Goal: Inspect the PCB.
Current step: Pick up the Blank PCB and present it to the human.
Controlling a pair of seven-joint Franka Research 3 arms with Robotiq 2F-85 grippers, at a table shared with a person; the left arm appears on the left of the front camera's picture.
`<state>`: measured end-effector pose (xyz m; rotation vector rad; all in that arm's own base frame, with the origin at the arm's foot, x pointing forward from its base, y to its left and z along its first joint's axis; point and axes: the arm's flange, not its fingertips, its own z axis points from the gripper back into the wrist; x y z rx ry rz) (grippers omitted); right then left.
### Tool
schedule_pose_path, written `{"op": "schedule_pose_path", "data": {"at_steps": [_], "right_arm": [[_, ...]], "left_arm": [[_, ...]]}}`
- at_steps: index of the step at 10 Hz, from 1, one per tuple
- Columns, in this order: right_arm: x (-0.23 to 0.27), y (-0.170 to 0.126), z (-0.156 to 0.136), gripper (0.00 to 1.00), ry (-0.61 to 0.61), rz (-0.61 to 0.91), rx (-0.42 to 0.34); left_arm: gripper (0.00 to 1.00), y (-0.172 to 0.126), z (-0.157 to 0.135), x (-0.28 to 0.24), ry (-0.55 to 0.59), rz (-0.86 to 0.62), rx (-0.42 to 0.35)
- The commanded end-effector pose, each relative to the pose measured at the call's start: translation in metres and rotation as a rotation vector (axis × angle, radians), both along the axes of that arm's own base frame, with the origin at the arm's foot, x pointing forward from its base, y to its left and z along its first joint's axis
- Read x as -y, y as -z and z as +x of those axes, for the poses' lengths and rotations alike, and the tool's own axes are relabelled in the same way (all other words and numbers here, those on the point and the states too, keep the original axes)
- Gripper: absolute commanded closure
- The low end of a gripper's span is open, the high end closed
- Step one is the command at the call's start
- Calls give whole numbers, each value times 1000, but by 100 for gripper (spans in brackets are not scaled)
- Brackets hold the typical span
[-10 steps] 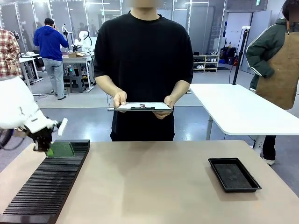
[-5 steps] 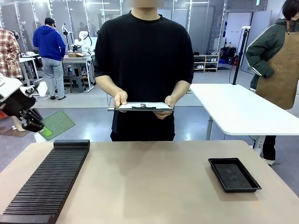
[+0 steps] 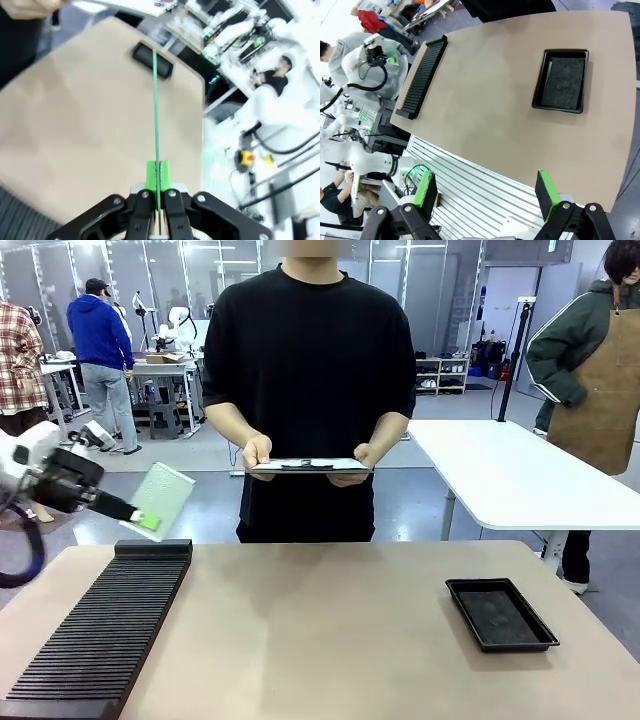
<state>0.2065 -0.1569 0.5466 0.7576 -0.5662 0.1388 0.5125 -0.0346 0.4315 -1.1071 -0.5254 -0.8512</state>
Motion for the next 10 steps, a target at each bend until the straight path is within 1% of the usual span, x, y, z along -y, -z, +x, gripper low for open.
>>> {"op": "schedule_pose_path", "data": {"at_steps": [1, 2, 3, 5, 6, 7, 8, 9, 10], "right_arm": [[0, 0, -1, 0, -9, 9, 10], [0, 0, -1, 0, -9, 9, 10], [0, 0, -1, 0, -9, 9, 10], [0, 0, -1, 0, -9, 9, 10], [0, 0, -1, 0, -9, 9, 10], [0, 0, -1, 0, -9, 9, 10], [0, 0, -1, 0, -9, 9, 10], [0, 0, -1, 0, -9, 9, 10], [0, 0, -1, 0, -9, 9, 10]], "left_arm": [[100, 33, 33, 23, -28, -178, -148], [100, 56, 39, 38, -7, -248, -213], [100, 71, 39, 49, -154, -244, -305], [100, 90, 41, 50, -114, -257, -352], [100, 101, 46, 52, -127, -239, -395], [100, 106, 47, 54, -144, -202, -426], [100, 102, 47, 52, -115, -197, -387], [100, 90, 44, 49, -98, -212, -321], [100, 110, 37, 49, -128, -230, -394]]}}
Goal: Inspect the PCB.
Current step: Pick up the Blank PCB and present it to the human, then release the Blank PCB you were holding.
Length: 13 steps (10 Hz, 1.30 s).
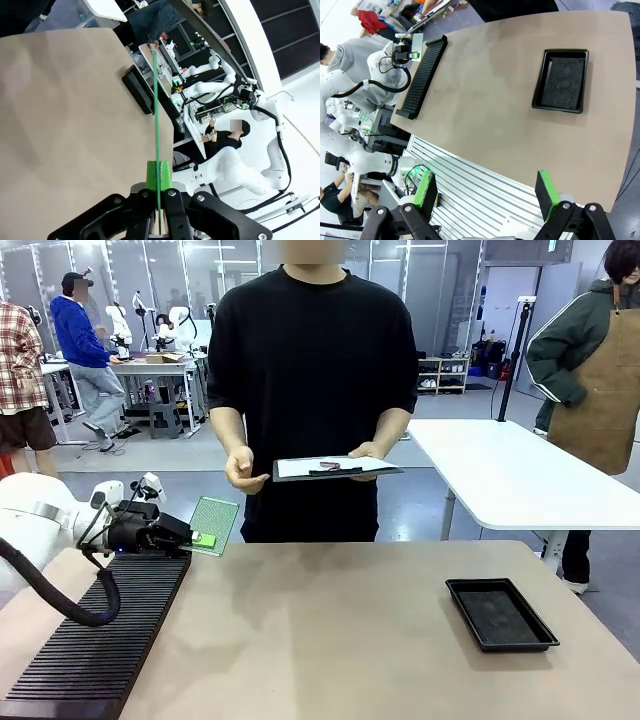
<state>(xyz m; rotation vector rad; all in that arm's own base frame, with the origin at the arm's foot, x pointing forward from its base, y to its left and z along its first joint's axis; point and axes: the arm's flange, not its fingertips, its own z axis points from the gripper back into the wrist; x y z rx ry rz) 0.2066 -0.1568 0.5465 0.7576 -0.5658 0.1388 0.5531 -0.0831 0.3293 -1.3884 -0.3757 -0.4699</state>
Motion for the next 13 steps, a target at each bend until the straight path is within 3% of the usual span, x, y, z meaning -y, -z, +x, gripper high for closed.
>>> {"op": "schedule_pose_path", "data": {"at_steps": [1, 13], "right_arm": [[0, 0, -1, 0, -8, 9, 11], [0, 0, -1, 0, -8, 9, 11]], "left_arm": [[100, 8, -3, 1, -5, -5, -21], [100, 8, -3, 1, -5, -5, -21]]}}
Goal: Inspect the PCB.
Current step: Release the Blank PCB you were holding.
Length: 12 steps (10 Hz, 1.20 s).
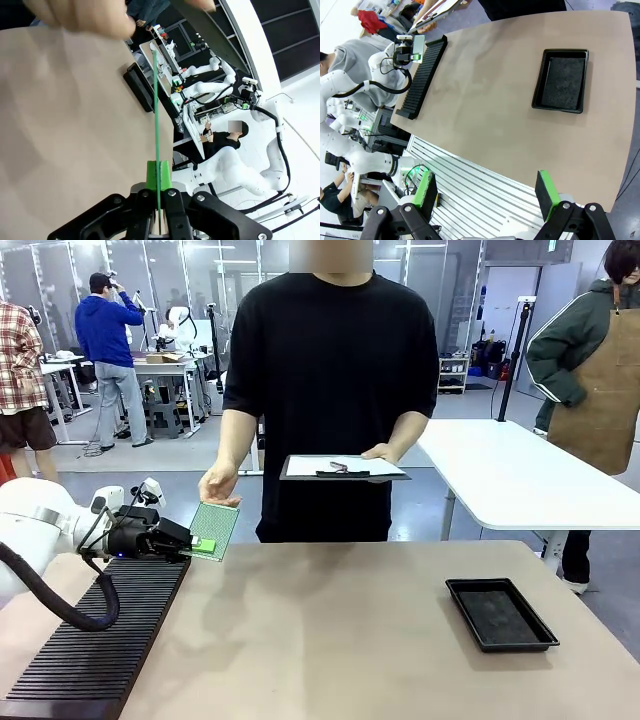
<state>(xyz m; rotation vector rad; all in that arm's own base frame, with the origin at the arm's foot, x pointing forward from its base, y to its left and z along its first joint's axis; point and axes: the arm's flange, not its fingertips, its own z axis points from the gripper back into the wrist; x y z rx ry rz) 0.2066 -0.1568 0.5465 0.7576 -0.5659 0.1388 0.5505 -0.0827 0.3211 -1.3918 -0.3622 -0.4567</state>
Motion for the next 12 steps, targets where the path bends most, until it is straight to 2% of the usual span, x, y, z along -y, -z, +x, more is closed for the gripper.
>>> {"op": "schedule_pose_path", "data": {"at_steps": [1, 12], "right_arm": [[0, 0, -1, 0, -8, 9, 11], [0, 0, -1, 0, -8, 9, 11]], "left_arm": [[100, -1, -1, 1, -4, -5, -3], [100, -1, -1, 1, -4, -5, -3]]}}
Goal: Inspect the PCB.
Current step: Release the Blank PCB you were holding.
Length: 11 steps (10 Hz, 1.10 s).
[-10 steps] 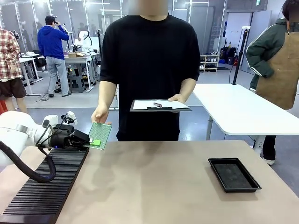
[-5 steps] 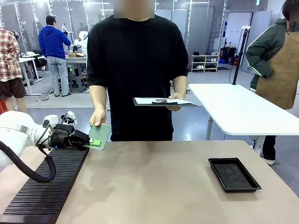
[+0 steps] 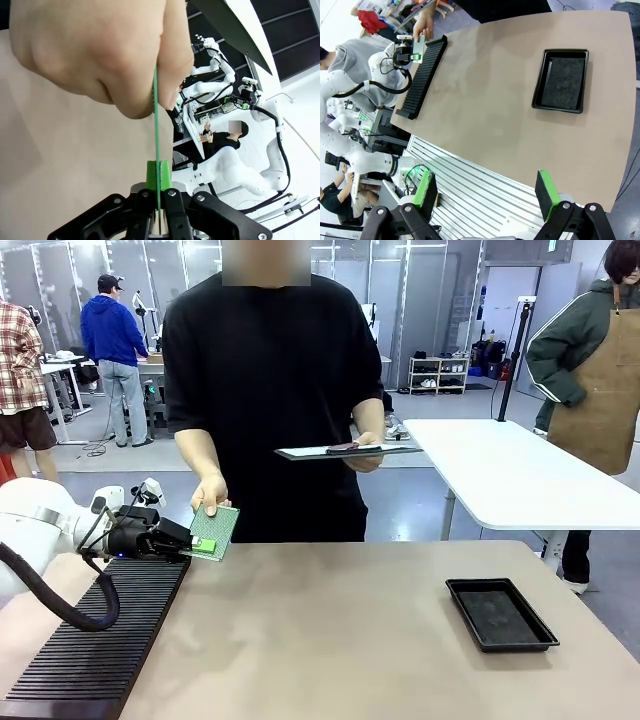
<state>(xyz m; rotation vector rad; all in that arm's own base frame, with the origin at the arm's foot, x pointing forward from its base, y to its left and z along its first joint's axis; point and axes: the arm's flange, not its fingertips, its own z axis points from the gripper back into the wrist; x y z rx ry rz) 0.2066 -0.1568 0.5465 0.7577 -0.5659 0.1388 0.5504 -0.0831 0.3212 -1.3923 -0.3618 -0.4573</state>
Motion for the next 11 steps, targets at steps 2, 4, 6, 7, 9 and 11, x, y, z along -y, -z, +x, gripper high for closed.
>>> {"op": "schedule_pose_path", "data": {"at_steps": [2, 4, 6, 7, 9, 11], "right_arm": [[0, 0, -1, 0, -8, 9, 11], [0, 0, -1, 0, -8, 9, 11], [0, 0, -1, 0, -8, 9, 11], [0, 0, -1, 0, -8, 9, 11], [0, 0, -1, 0, -8, 9, 11], [0, 0, -1, 0, -8, 9, 11]], "left_arm": [[100, 0, -1, 1, -5, -5, -3], [100, 0, -1, 1, -5, -5, -3], [97, 0, 0, -1, -2, 0, 0], [64, -4, 1, -2, -32, -26, 6], [28, -5, 1, -4, -51, -28, 5], [0, -3, 0, -3, -30, -32, 1]]}}
